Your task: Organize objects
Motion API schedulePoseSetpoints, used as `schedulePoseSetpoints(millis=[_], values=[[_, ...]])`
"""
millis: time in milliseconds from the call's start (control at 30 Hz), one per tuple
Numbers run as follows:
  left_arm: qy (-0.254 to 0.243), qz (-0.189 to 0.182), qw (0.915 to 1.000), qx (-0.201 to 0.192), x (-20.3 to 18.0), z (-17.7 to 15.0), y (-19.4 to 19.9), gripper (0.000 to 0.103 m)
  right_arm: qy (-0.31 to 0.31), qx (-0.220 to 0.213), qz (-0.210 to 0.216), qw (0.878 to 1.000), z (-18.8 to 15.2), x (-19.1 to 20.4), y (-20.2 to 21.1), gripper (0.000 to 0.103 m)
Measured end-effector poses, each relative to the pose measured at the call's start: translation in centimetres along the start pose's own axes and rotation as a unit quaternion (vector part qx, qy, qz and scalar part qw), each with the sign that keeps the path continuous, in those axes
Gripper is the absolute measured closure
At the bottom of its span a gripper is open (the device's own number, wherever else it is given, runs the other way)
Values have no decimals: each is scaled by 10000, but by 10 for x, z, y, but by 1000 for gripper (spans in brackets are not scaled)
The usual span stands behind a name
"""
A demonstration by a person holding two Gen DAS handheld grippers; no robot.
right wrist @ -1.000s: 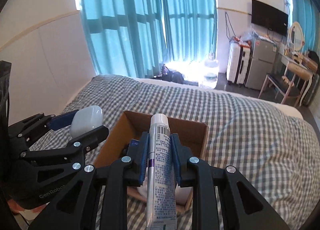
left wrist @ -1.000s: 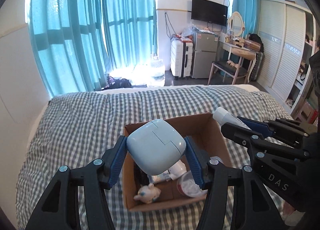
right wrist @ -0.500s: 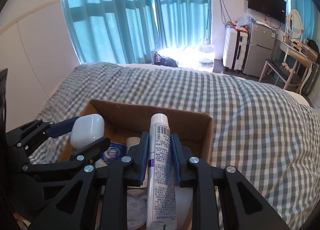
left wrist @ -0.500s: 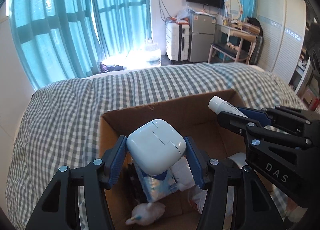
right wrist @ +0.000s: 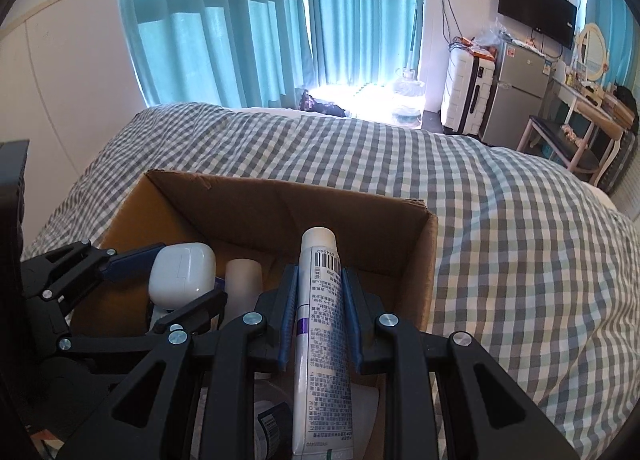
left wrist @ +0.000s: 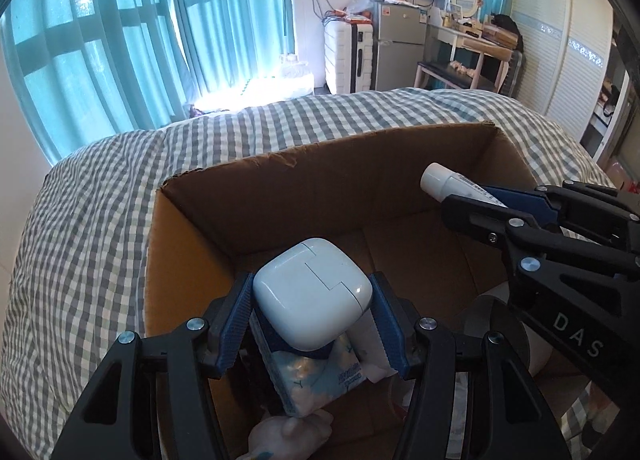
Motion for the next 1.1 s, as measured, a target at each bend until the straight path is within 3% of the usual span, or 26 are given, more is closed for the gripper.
schedulePoseSetpoints(millis=[267,333,367,467,500,633,767,1100], values=[[55,-84,9999,-8,6,-5,11,41,-219,-76,141,9996,2,1,12,81],[64,-104,9998,-125,9,-3,21,32,-264,-110,160,9995,5,2,19,81],[70,-103,9997,-231,11,0,29,23,-279,-128,156,9994,8,2,22,78],[73,-173,9985,-508,11,11,53,15,-372,-256,137,9989,15,2,37,55],[65,-164,9983,-547,12,14,59,15,-422,-317,141,9985,19,2,44,51],[54,-20,9978,-655,13,25,86,14,-527,-447,164,9975,31,6,69,45],[73,156,9960,-876,15,37,120,7,-527,-659,133,9963,44,13,102,35],[130,415,9870,-1548,19,60,227,3,-492,-1390,-36,9891,72,22,221,19]])
Point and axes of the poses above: each gripper's, at about its wrist camera, not at the fingertips, and y roughly against the way its jaws point, x to its left, z to its top, the point moved 10 cm from there along -y, roughly the way its jaws point
